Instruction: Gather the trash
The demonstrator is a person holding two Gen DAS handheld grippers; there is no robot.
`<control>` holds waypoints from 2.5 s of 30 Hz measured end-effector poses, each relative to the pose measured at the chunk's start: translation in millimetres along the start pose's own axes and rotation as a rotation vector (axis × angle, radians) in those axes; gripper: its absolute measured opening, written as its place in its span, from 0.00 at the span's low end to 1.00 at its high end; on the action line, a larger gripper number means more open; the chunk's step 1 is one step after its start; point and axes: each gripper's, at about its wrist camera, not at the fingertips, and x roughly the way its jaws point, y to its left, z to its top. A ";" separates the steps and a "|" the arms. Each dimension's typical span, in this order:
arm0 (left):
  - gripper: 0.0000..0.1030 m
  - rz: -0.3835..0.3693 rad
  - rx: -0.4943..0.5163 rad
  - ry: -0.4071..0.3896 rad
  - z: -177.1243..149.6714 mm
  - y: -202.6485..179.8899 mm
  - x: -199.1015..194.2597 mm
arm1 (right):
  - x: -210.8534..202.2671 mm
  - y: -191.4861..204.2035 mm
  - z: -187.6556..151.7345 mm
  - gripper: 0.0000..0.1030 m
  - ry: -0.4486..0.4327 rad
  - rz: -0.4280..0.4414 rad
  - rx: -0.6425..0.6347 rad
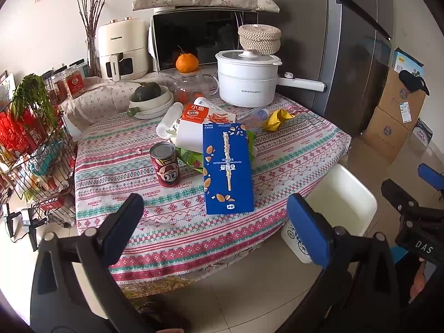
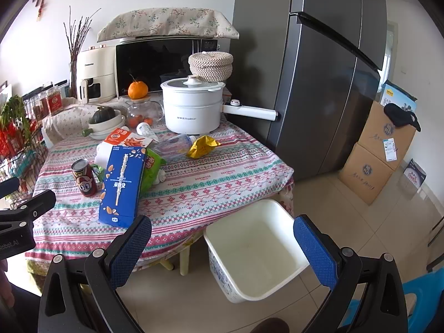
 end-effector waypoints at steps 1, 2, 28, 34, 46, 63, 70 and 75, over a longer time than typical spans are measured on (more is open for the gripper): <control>0.99 0.001 -0.001 0.000 -0.1 -0.2 0.0 | 0.5 0.4 0.2 1.00 0.000 -0.001 0.001; 0.99 0.001 -0.001 -0.001 -0.1 -0.2 0.0 | 0.6 0.7 0.4 1.00 0.000 0.000 0.002; 0.99 -0.003 -0.014 0.004 0.7 0.9 2.6 | -1.4 -1.1 0.9 1.00 -0.010 0.004 0.013; 0.99 -0.003 -0.016 0.005 0.2 1.5 2.9 | -1.4 -1.0 0.8 1.00 -0.011 0.004 0.013; 0.99 -0.003 -0.016 0.003 -0.4 1.7 3.2 | -1.9 -1.3 2.3 1.00 -0.013 0.006 0.015; 0.99 0.002 -0.013 -0.004 1.1 6.9 6.5 | -2.0 -0.9 2.5 1.00 -0.013 0.005 0.018; 0.99 0.001 -0.016 0.028 18.7 24.1 20.3 | 3.5 11.4 19.0 1.00 -0.025 0.058 -0.067; 0.99 -0.029 -0.018 0.110 40.3 42.7 52.5 | 31.7 24.3 45.6 1.00 0.073 0.183 -0.127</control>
